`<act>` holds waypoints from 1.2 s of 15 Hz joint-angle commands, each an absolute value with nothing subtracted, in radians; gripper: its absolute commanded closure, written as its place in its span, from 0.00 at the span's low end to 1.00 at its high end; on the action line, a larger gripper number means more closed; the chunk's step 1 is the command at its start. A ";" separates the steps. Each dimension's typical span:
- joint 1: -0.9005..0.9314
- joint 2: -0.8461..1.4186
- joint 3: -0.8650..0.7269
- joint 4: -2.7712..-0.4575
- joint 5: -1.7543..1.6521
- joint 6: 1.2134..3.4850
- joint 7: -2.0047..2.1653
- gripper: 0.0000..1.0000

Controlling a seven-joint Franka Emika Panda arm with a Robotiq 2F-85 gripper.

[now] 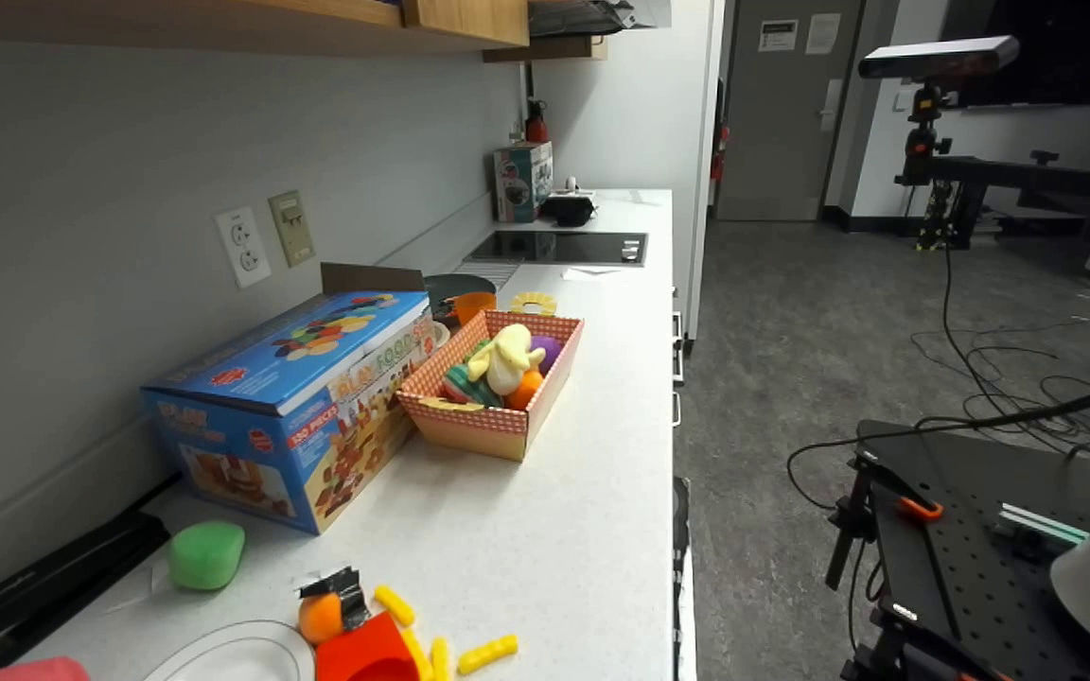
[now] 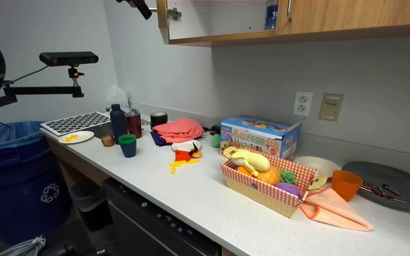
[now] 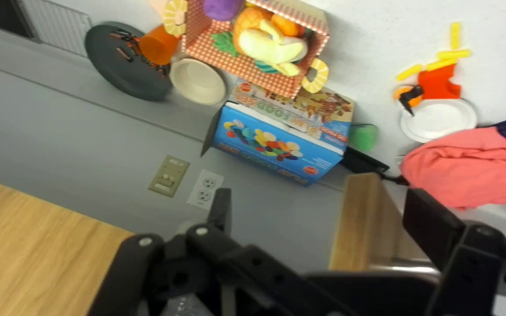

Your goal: Close the cabinet

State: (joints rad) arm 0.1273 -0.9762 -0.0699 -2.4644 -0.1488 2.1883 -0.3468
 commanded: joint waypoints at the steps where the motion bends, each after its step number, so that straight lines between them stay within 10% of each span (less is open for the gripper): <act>1: 0.241 -0.974 -0.126 -2.430 -0.045 2.077 -0.431 0.00; 18: 0.339 -0.965 -0.200 -2.386 0.032 1.948 -0.711 0.00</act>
State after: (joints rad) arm 0.3053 -0.9755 -0.1798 -2.4149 -0.0028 1.9701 -0.6324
